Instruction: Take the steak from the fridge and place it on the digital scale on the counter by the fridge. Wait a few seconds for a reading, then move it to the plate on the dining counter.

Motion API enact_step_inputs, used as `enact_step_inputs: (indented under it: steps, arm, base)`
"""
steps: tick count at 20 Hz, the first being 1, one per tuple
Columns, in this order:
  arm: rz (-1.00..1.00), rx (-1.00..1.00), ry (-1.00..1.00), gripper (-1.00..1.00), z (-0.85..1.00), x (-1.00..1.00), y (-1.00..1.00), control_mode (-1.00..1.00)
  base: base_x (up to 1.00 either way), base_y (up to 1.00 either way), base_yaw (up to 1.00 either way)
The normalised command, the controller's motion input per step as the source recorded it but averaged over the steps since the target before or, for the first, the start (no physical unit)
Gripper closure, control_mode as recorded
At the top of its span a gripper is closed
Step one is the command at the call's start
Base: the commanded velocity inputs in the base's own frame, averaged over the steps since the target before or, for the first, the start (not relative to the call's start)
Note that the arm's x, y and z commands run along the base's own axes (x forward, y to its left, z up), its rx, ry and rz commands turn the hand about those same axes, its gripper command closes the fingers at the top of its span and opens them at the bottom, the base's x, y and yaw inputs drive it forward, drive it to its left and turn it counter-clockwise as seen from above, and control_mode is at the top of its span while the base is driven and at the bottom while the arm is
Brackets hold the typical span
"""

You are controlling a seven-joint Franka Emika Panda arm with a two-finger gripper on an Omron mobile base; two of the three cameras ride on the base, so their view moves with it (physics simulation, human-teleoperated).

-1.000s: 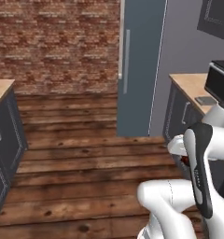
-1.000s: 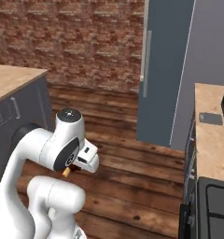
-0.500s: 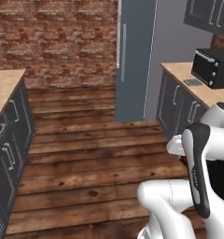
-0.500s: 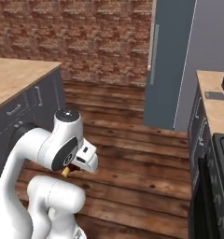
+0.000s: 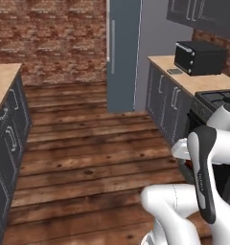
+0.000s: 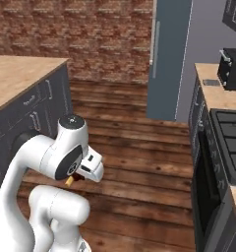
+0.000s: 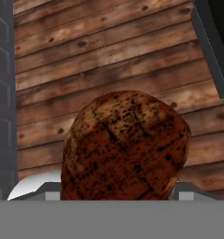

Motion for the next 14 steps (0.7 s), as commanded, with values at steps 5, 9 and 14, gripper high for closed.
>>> enact_step_inputs:
  steps: [5, 9, 14]
  arm:
    - [0.00, 0.00, 0.00, 1.00, 0.00, 0.00, 0.00, 1.00]
    - [0.00, 0.00, 0.00, 1.00, 0.00, 0.00, 0.00, 1.00]
    - [0.00, 0.00, 0.00, 1.00, 0.00, 0.00, 0.00, 1.00]
  base:
    - [-1.00, 0.37, -0.14]
    - [-1.00, 0.41, -0.15]
    - [-0.86, 0.76, -0.26]
